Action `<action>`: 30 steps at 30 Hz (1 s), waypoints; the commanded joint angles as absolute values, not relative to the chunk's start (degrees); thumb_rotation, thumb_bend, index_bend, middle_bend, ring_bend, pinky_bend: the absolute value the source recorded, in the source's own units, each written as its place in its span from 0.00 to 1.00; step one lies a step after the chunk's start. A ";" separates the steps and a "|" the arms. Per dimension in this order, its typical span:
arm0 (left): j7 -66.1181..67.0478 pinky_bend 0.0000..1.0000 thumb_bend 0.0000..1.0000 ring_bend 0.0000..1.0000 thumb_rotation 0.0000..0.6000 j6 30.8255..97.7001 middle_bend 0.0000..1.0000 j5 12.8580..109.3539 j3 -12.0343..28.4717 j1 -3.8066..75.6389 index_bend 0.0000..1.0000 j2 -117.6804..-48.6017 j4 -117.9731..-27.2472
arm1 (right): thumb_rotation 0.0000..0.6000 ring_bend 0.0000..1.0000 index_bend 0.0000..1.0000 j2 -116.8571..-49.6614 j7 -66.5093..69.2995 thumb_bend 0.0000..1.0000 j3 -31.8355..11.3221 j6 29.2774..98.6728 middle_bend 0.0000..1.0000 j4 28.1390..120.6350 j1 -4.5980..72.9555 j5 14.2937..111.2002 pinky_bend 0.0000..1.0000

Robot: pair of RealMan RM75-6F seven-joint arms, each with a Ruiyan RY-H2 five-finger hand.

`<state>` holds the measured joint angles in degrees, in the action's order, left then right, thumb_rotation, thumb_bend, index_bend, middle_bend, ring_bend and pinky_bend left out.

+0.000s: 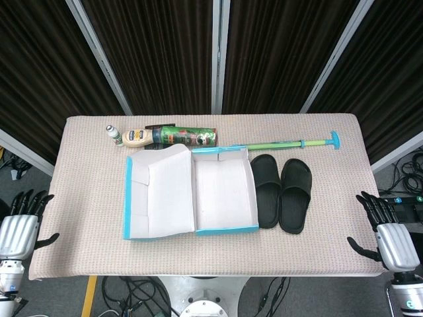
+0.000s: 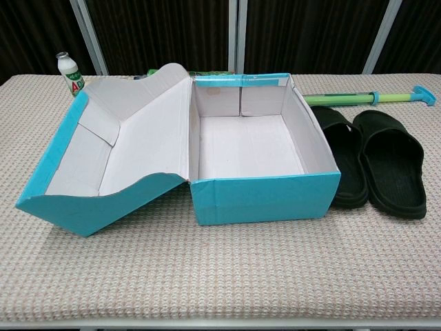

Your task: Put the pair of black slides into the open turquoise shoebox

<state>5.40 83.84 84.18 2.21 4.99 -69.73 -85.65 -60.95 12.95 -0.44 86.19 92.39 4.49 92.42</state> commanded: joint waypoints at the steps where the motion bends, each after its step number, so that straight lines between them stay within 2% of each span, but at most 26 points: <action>1: 5.35 0.02 0.03 0.01 1.00 83.82 0.10 84.09 2.22 4.99 0.17 -69.77 -85.54 | 1.00 0.00 0.00 -60.94 12.73 0.13 -0.46 86.03 0.02 92.52 4.64 92.57 0.00; 11: 4.70 0.02 0.03 0.01 1.00 84.30 0.10 84.22 2.08 4.68 0.17 -69.87 -85.25 | 1.00 0.00 0.00 -60.87 12.18 0.13 -0.19 85.27 0.02 93.20 5.27 93.45 0.00; 14: 4.18 0.02 0.03 0.01 1.00 84.50 0.10 84.38 1.93 4.51 0.17 -69.97 -84.90 | 1.00 0.00 0.00 -60.41 10.12 0.13 -0.60 82.76 0.03 93.88 6.71 92.76 0.00; 16: 3.80 0.02 0.03 0.01 1.00 84.67 0.10 84.38 1.85 4.33 0.17 -70.04 -84.67 | 1.00 0.02 0.00 -60.05 7.11 0.12 -1.44 80.46 0.03 95.08 8.09 91.42 0.03; 17: 3.54 0.02 0.03 0.01 1.00 84.84 0.10 84.43 1.81 4.20 0.17 -70.06 -84.53 | 1.00 0.05 0.00 -59.77 4.64 0.12 -2.18 78.71 0.04 96.14 9.21 90.27 0.07; 19: 3.21 0.02 0.03 0.01 1.00 85.13 0.10 84.53 1.72 3.99 0.17 -70.10 -84.28 | 1.00 0.16 0.00 -59.39 0.22 0.12 -3.48 75.78 0.05 97.91 11.17 88.20 0.20; 24: 2.39 0.02 0.03 0.01 1.00 85.61 0.10 84.69 1.43 3.46 0.17 -70.30 -83.61 | 1.00 0.58 0.00 -59.30 -14.36 0.12 -7.21 65.80 0.10 103.10 18.14 79.91 0.65; 27: 2.05 0.02 0.03 0.01 1.00 85.86 0.10 84.76 1.35 3.22 0.17 -70.41 -83.40 | 1.00 0.68 0.00 -60.22 -22.47 0.12 -8.97 59.95 0.10 104.95 22.85 73.95 0.84; 30: 1.90 0.02 0.03 0.01 1.00 86.05 0.10 84.81 1.31 3.05 0.17 -70.46 -83.26 | 1.00 0.71 0.00 -61.64 -30.57 0.12 -10.39 54.55 0.09 105.50 27.97 65.09 0.90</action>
